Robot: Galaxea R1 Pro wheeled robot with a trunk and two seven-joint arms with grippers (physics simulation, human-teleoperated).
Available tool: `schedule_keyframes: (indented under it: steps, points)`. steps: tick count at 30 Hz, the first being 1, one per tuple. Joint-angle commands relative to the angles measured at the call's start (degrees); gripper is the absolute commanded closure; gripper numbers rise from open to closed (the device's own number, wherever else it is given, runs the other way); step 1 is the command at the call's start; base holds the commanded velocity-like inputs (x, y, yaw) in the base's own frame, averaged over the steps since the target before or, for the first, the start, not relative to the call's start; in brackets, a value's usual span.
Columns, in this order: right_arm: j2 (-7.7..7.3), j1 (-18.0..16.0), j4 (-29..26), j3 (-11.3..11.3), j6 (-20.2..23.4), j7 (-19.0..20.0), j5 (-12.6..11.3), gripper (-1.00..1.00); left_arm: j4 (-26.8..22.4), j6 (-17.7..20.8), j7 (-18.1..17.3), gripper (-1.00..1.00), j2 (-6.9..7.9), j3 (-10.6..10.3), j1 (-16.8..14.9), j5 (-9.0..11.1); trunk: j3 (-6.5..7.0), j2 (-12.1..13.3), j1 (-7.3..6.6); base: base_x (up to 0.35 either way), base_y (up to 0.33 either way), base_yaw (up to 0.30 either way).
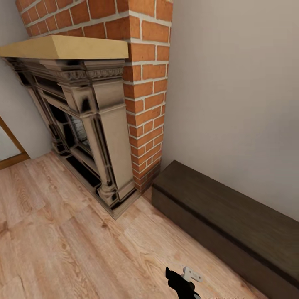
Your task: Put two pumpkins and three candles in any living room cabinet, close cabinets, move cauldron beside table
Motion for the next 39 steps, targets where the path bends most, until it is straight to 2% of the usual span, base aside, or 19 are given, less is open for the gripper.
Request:
schedule_keyframes:
  steps: [1,39]
  points:
    - [0.0,-0.06,0.0,0.49,-0.3,-0.33,-0.46,-1.0,0.03,-0.16,-0.2,-1.0,0.02,-0.48,-0.03,0.58,0.0,-0.02,0.0,0.0,0.0,-0.266]
    - [0.01,-0.06,-0.03,0.5,-0.3,-0.33,-0.46,-1.0,0.03,-0.15,-0.2,-1.0,0.02,-0.46,-0.02,0.58,1.49,-0.02,0.0,0.0,0.0,-0.266]
